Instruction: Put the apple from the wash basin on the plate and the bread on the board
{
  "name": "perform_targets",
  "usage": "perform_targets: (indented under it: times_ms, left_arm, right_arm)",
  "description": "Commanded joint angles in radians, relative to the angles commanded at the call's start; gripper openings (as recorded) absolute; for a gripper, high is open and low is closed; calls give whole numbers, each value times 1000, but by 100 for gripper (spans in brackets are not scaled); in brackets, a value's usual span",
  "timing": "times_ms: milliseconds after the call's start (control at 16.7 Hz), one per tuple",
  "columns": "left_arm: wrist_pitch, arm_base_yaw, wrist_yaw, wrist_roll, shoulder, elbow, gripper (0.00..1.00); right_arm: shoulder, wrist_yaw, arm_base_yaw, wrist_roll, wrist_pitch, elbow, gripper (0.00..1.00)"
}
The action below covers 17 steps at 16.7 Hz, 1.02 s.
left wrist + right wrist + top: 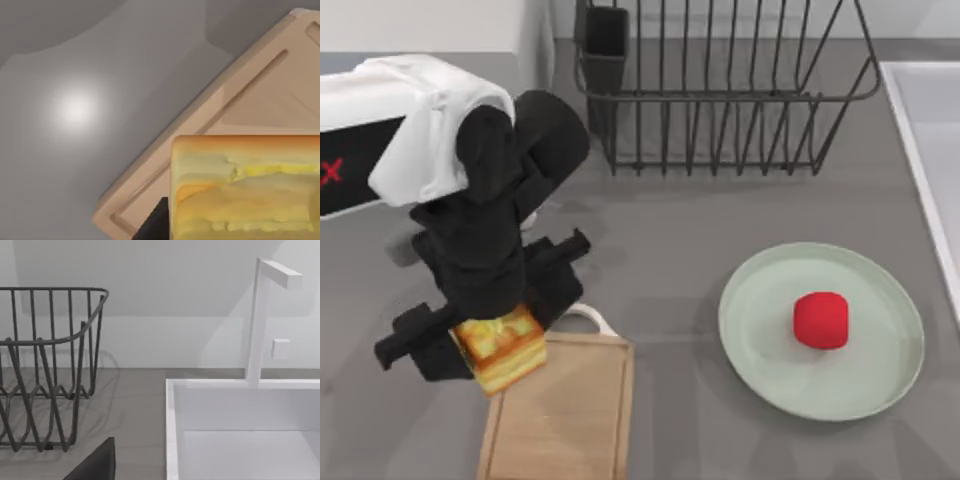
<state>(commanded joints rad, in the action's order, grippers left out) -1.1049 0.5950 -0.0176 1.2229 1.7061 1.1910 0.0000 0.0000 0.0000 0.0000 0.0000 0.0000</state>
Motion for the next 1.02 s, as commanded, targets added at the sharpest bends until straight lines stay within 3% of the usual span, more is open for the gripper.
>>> perform_targets:
  times_ms: [300, 540, 780, 1020]
  left_arm:
    - [33, 72, 3, 572, 30, 12, 0]
    - [58, 96, 7, 876, 48, 21, 0]
    - [74, 103, 10, 1015, 54, 24, 0]
    - [76, 102, 10, 1025, 55, 24, 0]
  right_arm:
    - [0, 0, 0, 0, 0, 0, 100]
    - [0, 0, 0, 0, 0, 0, 100]
    - [0, 0, 0, 0, 0, 0, 100]
    - [0, 0, 0, 0, 0, 0, 100]
